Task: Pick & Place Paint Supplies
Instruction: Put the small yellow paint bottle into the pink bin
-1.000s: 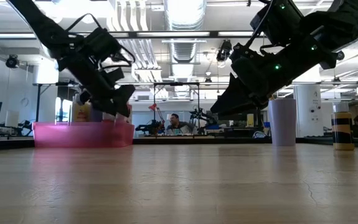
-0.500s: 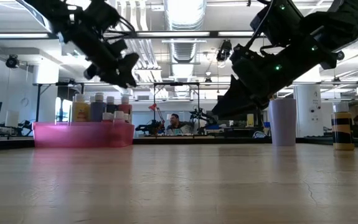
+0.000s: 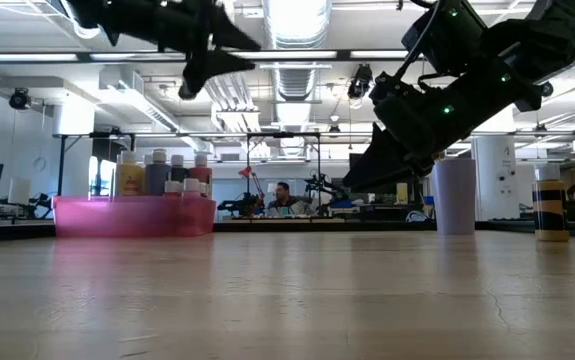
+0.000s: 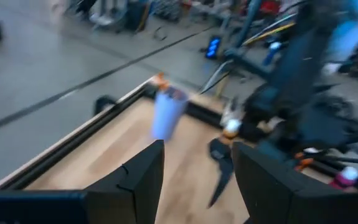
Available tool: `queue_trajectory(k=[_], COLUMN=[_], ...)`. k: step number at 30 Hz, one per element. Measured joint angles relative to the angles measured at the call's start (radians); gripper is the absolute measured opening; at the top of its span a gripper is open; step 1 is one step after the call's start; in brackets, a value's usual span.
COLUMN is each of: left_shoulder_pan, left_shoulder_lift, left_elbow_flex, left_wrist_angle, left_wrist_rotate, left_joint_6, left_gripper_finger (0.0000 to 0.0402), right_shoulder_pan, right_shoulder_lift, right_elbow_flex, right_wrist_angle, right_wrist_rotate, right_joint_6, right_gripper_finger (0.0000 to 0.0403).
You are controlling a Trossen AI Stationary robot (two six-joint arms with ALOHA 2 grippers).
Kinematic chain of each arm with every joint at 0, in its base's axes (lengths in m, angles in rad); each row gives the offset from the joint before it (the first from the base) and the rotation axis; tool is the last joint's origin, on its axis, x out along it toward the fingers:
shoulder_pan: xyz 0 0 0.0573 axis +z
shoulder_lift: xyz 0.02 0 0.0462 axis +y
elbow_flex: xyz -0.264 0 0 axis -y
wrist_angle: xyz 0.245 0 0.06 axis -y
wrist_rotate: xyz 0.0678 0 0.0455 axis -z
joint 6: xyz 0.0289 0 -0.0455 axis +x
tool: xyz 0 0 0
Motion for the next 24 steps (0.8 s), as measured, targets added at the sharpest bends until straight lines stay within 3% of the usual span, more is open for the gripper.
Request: queue_trajectory(k=[12,17,24], left_shoulder_pan=[-0.206,-0.263,-0.299], left_shoulder_lift=[0.162,0.264,0.367], left_elbow_flex=[-0.001,-0.002,-0.002], left_wrist_angle=[0.230,0.282,0.353], left_wrist_rotate=[0.000,0.000,0.000], left_joint_6=[0.050,0.093,0.107], left_gripper_finger=[0.0193,0.0193,0.0193], right_shoulder_pan=[0.000,0.000,0.015], right_shoulder_lift=[0.000,-0.005,-0.062], right_elbow_flex=[0.000,0.008,0.132], right_wrist_angle=[0.000,-0.023,-0.425], right_wrist_rotate=[-0.005,-0.069,-0.078], right_joint_6=[-0.018,0.001,0.068], right_gripper_finger=[0.0230,0.0225,0.0226])
